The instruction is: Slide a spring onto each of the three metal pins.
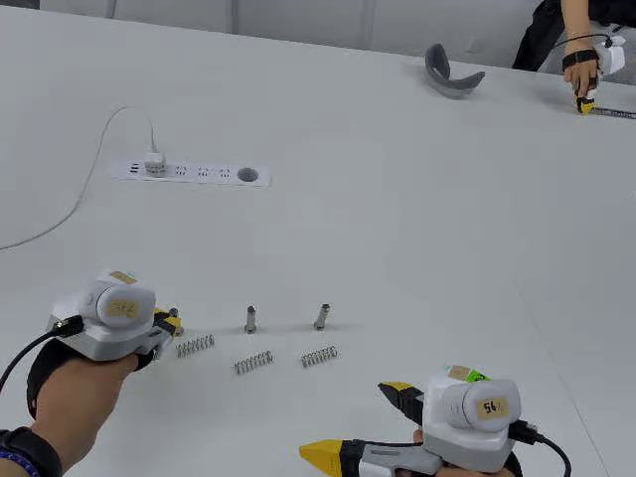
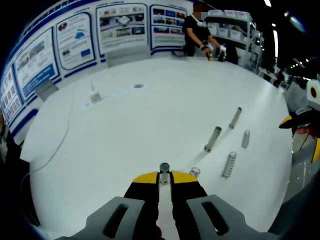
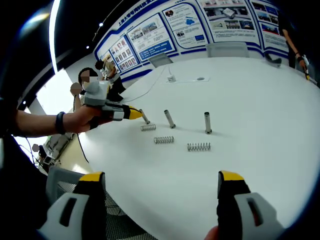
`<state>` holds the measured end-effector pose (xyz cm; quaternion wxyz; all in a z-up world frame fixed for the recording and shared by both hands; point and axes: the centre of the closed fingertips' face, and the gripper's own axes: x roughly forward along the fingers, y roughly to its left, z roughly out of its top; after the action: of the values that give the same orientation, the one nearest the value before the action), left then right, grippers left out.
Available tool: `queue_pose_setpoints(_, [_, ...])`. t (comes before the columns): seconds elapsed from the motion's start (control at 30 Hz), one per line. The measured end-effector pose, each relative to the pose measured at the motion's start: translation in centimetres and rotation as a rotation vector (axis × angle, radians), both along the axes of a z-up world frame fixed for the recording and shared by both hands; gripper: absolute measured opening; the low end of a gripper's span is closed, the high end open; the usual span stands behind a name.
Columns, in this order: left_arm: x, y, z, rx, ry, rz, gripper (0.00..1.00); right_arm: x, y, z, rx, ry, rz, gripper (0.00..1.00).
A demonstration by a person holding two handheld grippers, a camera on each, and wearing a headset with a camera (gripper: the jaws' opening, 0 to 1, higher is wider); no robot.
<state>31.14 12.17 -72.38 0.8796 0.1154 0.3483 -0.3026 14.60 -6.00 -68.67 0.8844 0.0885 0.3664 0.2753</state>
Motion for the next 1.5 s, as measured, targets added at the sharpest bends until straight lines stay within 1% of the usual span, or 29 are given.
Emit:
queue_pose_setpoints(0.03, [-0.1,0.1,-0.3,0.010,0.008,-0.005,0.06,0.0,0.0,0.0,-0.002,-0.001,-0.001,0.94])
queue_pose_setpoints(0.07, [-0.2,0.2,-0.4,0.020,0.006,-0.011,0.03,0.0,-0.1,0.0,-0.003,-0.001,-0.002,0.94])
queue_pose_setpoints(0.1, [-0.3,0.3,-0.4,0.024,-0.005,-0.014,0.01,0.0,-0.1,0.0,-0.001,-0.002,-0.004,0.94])
queue_pose_setpoints(0.13, [-0.4,0.4,-0.4,0.024,0.001,-0.010,0.03,0.0,-0.1,0.0,0.000,-0.002,-0.006,0.94])
queue_pose_setpoints(0.17, [-0.6,0.5,-0.5,0.016,0.013,-0.004,0.04,0.0,-0.2,0.0,0.000,-0.002,-0.007,0.94])
queue_pose_setpoints(0.23, [-0.7,0.6,-0.7,0.007,0.024,0.004,0.07,0.0,-0.2,0.0,0.000,-0.001,-0.007,0.94])
queue_pose_setpoints(0.27, [-0.8,0.7,-0.9,0.009,0.029,0.005,0.07,0.0,-0.2,-0.1,0.000,-0.001,-0.008,0.94])
queue_pose_setpoints(0.47, [-1.5,0.9,-1.2,0.004,0.038,0.011,0.07,-0.1,-0.2,-0.1,0.000,0.002,-0.007,0.94])
queue_pose_setpoints(0.53, [-1.5,1.2,-1.4,0.003,0.043,0.015,0.08,-0.1,-0.1,-0.2,0.000,0.002,-0.006,0.94])
queue_pose_setpoints(0.6, [-1.5,1.4,-1.8,-0.005,0.049,0.022,0.10,0.0,-0.1,-0.1,0.001,0.002,-0.005,0.94])
queue_pose_setpoints(0.7, [-1.8,1.4,-1.9,-0.012,0.053,0.025,0.12,0.1,0.0,-0.1,0.003,0.000,-0.004,0.94])
queue_pose_setpoints(0.8, [-1.8,1.7,-2.0,-0.017,0.061,0.027,0.12,0.0,0.1,-0.1,0.003,0.000,-0.001,0.94])
queue_pose_setpoints(0.97, [-2.2,2.1,-1.8,-0.044,0.061,0.041,0.17,0.0,0.2,-0.1,0.001,-0.001,0.004,0.94])
queue_pose_setpoints(1.13, [-2.6,2.6,-1.5,-0.078,0.070,0.061,0.22,0.0,0.2,-0.1,0.000,-0.003,0.006,0.94])
queue_pose_setpoints(1.2, [-3.0,2.8,-1.6,-0.089,0.079,0.075,0.23,0.0,0.3,-0.1,-0.001,-0.004,0.007,0.94])
queue_pose_setpoints(1.3, [-3.8,3.0,-2.0,-0.081,0.089,0.079,0.28,-0.1,0.5,-0.2,0.000,-0.002,0.011,0.94])
queue_pose_setpoints(1.4, [-4.6,3.2,-2.0,-0.090,0.097,0.089,0.31,-0.2,0.6,-0.3,-0.003,-0.001,0.016,0.94])
queue_pose_setpoints(1.5, [-5.3,3.3,-1.7,-0.102,0.103,0.089,0.37,-0.3,0.5,-0.3,-0.009,-0.003,0.019,0.94])
